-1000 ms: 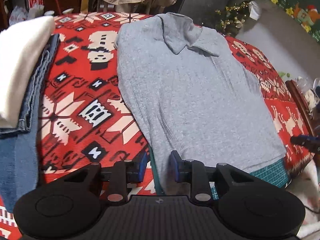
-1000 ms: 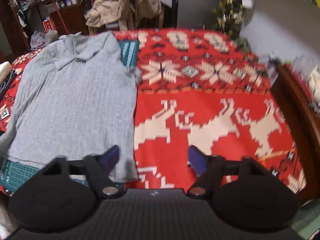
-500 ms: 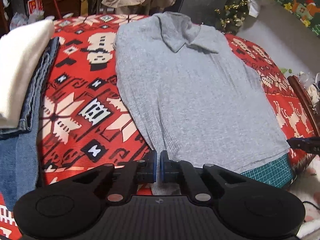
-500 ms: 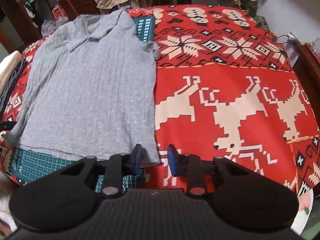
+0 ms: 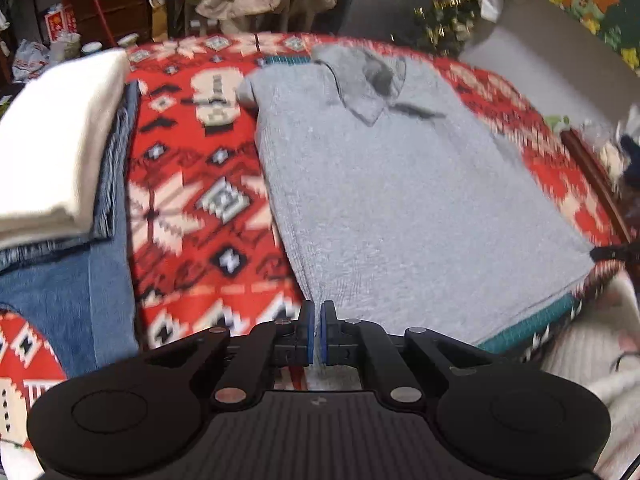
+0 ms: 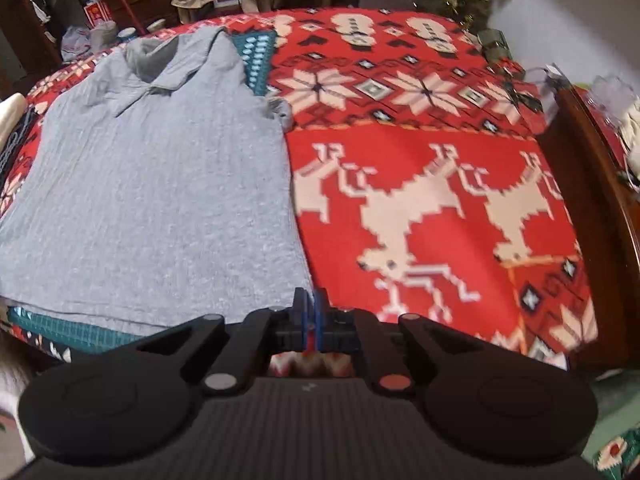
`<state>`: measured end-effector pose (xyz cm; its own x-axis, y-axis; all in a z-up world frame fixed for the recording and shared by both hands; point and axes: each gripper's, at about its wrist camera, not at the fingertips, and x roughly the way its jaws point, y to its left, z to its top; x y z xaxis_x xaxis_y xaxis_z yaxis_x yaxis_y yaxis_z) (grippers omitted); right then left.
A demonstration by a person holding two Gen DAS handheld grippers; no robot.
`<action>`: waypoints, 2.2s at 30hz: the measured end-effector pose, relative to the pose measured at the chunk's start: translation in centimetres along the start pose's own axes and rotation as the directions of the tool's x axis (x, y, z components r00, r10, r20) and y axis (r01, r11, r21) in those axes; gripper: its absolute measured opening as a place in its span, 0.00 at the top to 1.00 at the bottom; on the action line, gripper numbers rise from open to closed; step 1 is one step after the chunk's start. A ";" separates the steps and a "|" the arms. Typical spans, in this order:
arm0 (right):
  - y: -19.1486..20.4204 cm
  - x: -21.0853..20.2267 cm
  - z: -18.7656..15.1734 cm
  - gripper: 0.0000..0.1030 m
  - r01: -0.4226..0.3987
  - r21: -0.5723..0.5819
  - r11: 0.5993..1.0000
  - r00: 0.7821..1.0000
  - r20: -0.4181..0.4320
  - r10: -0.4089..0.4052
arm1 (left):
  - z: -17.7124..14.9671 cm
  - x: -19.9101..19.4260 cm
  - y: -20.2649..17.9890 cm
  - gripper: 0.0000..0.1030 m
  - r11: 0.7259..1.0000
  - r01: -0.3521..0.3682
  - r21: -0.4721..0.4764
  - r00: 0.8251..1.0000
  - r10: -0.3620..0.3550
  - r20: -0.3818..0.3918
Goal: Fold clothes
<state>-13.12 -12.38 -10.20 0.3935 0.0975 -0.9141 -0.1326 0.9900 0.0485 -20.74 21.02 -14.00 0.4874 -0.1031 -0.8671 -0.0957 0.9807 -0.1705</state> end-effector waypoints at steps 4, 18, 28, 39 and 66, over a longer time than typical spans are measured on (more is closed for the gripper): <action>0.1 1.0 -1.4 0.97 -0.005 -0.005 1.000 0.998 -0.058 0.004 | -1.0 1.3 -0.2 0.97 1.000 -0.023 0.012 0.998 0.024 -0.059; -1.7 -1.1 0.0 0.64 -0.035 0.076 0.996 0.995 0.097 0.027 | 1.0 -0.8 1.7 0.70 0.992 -0.038 -0.118 0.998 0.044 0.051; -1.9 3.5 7.5 0.73 -0.041 -0.122 0.992 0.973 0.222 0.068 | 3.6 -0.6 2.4 0.70 0.983 -0.015 -0.185 0.994 0.035 0.107; 0.3 9.8 11.2 0.75 -0.048 -0.350 0.936 0.980 0.164 0.112 | 3.3 0.3 1.4 0.70 0.982 -0.009 -0.190 0.997 0.022 0.069; -5.0 3.2 3.9 0.97 0.042 -0.052 0.998 0.954 0.300 -0.024 | 5.1 3.0 1.0 0.77 0.978 0.056 -0.200 0.998 -0.048 0.045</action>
<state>-7.68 -16.66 -11.83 0.6517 0.0995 -0.7519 -0.1630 0.9866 -0.0106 -14.96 22.50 -14.37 0.5301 -0.1429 -0.8358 -0.2400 0.9201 -0.3095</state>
